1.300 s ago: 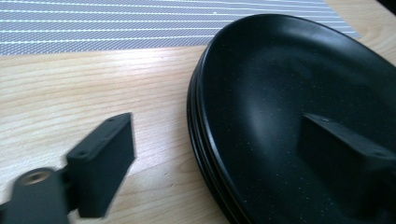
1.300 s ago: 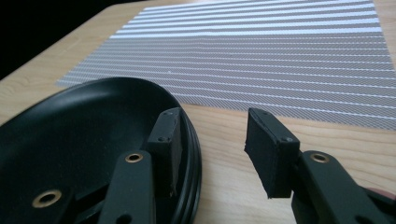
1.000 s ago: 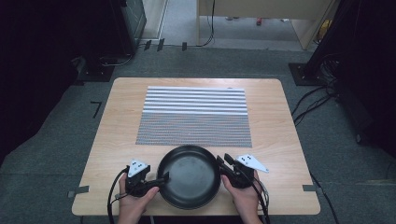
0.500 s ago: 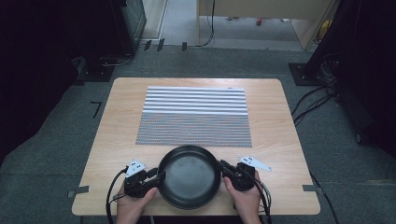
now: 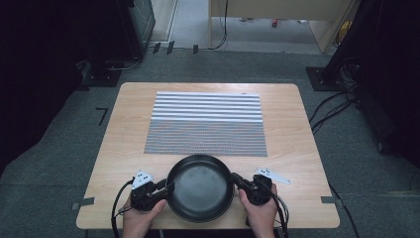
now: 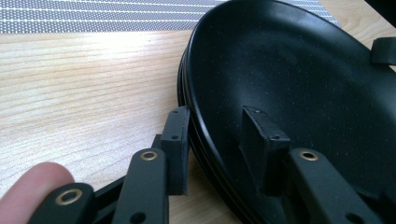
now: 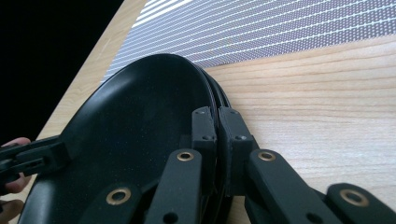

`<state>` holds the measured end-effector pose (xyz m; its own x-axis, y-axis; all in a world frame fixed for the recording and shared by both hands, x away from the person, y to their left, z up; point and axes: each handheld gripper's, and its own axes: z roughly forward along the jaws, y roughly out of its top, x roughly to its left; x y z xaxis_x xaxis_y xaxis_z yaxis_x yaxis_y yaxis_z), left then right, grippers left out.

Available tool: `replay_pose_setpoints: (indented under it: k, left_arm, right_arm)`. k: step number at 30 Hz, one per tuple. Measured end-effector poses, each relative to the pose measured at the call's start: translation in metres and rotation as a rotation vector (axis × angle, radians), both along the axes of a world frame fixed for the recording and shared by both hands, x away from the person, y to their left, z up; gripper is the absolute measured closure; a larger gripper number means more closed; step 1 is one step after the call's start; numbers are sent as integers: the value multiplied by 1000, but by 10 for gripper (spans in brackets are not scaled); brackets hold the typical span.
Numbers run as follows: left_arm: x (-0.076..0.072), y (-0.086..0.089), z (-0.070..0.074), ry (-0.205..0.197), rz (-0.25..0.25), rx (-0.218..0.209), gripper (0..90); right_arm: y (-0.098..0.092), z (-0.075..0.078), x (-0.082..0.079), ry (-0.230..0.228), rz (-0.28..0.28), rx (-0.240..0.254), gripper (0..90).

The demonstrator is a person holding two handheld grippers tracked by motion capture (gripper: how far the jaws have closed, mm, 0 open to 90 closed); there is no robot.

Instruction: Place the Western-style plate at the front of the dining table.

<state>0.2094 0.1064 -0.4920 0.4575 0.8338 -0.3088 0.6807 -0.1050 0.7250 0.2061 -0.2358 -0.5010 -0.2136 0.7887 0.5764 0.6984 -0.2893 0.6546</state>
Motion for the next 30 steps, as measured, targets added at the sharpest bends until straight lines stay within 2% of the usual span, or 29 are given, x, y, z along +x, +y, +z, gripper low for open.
replay_pose_setpoints:
  k: [4,6,9,17,30]
  left_arm:
    - [0,1,0,-1,5,-6,652]
    - [0,1,0,-5,11,-7,667]
    - [1,4,0,10,22,-40,687]
    - [2,6,0,23,28,-64,701]
    - [0,10,2,26,36,-88,714]
  right_arm:
    - [3,0,-1,-11,-15,-14,864]
    - [3,0,0,-2,-21,3,866]
    - [3,-1,0,-4,-26,8,866]
    - [0,-4,1,7,-26,58,869]
    - [3,-6,0,5,-18,74,867]
